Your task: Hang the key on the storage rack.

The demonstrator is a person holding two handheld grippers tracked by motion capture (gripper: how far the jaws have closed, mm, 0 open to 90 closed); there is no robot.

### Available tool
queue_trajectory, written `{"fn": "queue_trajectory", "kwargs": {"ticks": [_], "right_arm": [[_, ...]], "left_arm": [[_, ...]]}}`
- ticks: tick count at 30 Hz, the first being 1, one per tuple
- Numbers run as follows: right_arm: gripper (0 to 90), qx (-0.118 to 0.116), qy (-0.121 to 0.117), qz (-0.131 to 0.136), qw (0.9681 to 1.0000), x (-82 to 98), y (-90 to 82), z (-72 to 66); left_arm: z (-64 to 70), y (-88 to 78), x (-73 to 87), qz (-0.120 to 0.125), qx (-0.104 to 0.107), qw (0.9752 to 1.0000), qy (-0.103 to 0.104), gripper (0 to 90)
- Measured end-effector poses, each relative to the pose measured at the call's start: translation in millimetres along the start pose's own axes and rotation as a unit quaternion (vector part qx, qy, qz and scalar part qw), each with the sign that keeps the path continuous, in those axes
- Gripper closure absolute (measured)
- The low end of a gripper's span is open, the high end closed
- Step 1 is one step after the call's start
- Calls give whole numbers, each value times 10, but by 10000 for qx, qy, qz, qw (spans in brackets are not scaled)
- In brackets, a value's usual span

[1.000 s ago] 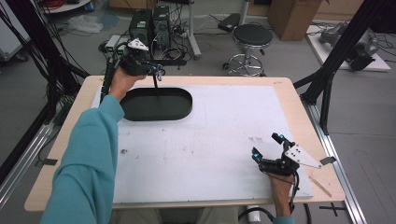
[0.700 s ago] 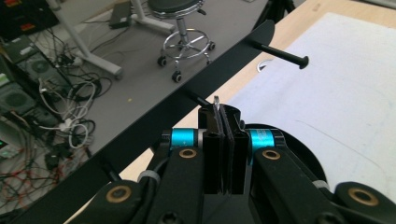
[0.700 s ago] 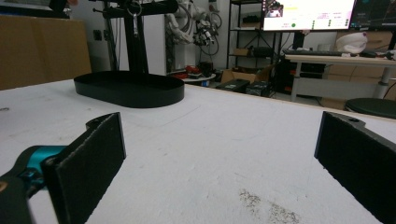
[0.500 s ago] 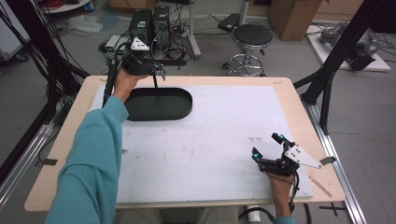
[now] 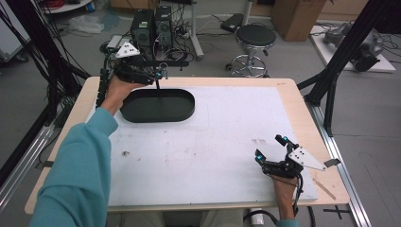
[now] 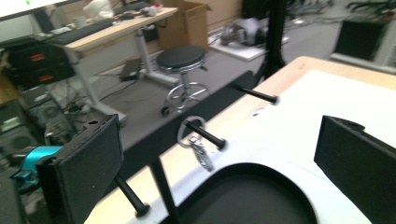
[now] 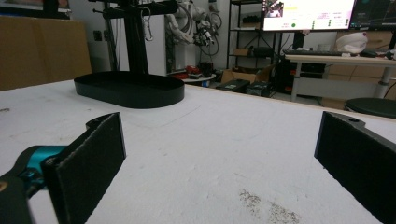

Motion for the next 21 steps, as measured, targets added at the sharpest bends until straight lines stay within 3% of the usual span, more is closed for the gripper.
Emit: {"fn": "queue_trajectory", "kwargs": {"ticks": [5,10,14,21], "right_arm": [[11,7,-39,-7,10000,-1,5,-1],[11,5,-28,-7,10000,0,2,3],[11,13,-31,-2,10000,0,2,3],[11,21,-46,0,10000,-1,3,-4]], "left_arm": [[133,-258,81,181,326,9993,49,17],[298,-592,242,499,577,9971,6,17],[416,-857,406,741,619,9953,78,17],[543,-1251,821,877,592,9944,-55,17]]}}
Point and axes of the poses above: each handheld gripper's, and its own axes: y roughly forward along the jaws, x roughly out of its underside, z roughly to its right, the point moved 5 cm from there along y, roughly forward along the jaws, and after that the axes turned 6 degrees about -y, right-handed, at the moved point
